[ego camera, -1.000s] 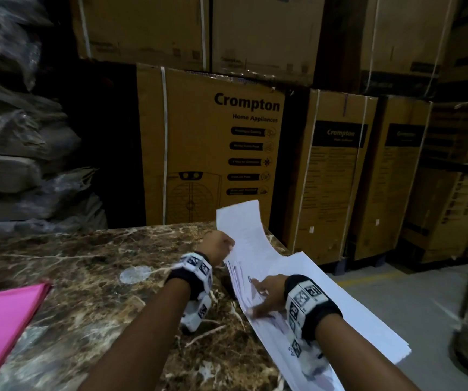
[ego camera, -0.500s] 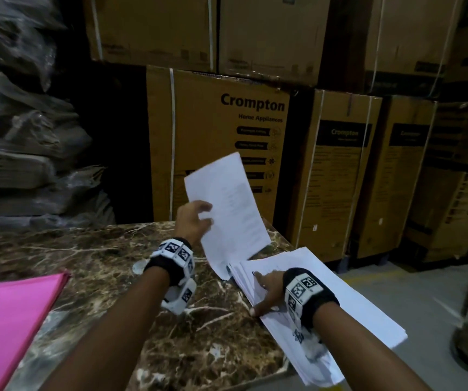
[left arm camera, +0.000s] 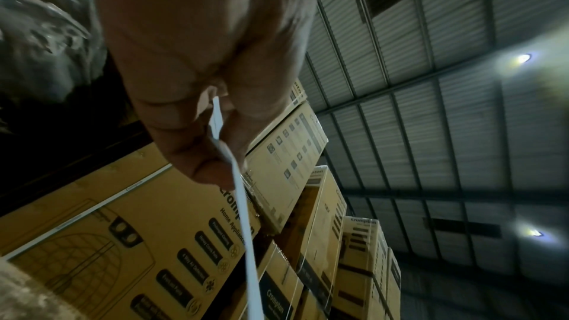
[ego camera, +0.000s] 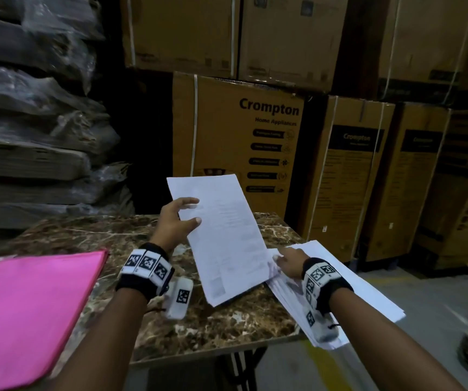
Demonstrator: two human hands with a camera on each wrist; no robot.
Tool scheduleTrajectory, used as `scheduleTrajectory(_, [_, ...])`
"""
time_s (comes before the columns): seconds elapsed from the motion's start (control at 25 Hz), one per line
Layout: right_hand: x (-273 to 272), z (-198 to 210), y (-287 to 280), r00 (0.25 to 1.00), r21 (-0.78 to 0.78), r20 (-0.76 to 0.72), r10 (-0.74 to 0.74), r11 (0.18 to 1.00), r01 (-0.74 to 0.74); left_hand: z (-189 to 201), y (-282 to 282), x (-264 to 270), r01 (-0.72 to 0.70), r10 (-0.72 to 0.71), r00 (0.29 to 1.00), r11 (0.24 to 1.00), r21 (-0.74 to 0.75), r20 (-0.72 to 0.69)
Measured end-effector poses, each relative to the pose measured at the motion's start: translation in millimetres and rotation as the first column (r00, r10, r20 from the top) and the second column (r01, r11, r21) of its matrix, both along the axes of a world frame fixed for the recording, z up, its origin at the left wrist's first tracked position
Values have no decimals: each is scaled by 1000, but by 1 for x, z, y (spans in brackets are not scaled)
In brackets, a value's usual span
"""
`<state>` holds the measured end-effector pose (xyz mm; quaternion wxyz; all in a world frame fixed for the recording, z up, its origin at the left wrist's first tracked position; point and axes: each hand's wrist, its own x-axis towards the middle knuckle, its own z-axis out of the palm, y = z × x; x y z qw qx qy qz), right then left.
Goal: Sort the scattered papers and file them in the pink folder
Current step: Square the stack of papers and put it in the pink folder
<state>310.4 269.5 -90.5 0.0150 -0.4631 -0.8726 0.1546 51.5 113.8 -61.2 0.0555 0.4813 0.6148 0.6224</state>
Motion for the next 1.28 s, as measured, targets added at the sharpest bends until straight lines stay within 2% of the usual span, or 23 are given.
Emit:
scheduleTrajectory(0.08, [2,4,-15,973,-69,-230,-29,998,13,-13,-17,-1,28,-27,999,1000,-11,32])
scheduleTrajectory(0.2, [3,9,-48,848,-345,-505,-160,938,-28,-26,-37,6,45,-51,983,998,39,177])
scheduleTrajectory(0.28, [5,10,-66,789,-449,-574,-218,890,-80,-30,-48,13,39,-59,962,996,80,268])
scheduleTrajectory(0.44, [17,6,-85,727,-533,-648,-228,818,-218,-34,-62,24,41,-101,923,985,166,371])
scheduleTrajectory(0.52, [23,6,-94,743,-491,-648,-169,838,-237,-34,-64,28,56,-130,900,981,185,417])
scheduleTrajectory(0.64, [28,4,-100,842,-319,-539,-19,930,-183,-29,-63,37,77,-159,876,978,194,455])
scheduleTrajectory(0.72, [34,-1,-98,890,-237,-454,39,958,-163,-26,-59,47,98,-180,868,976,196,462])
scheduleTrajectory(0.84, [52,-6,-93,876,-143,-482,-1,987,-77,-27,-49,61,128,-191,879,977,169,437])
scheduleTrajectory(0.96, [79,-10,-80,800,6,-599,-49,998,65,-36,-36,80,177,-211,896,977,122,391])
scheduleTrajectory(1.0, [88,-12,-73,752,13,-654,-80,993,117,-40,-30,87,203,-225,897,974,97,382])
scheduleTrajectory(1.16, [122,-12,-53,467,-158,-845,-260,956,248,-48,-1,107,282,-270,905,959,10,329])
scheduleTrajectory(1.28, [149,-14,-38,353,-223,-876,-327,926,304,-47,19,122,303,-283,917,952,-31,281])
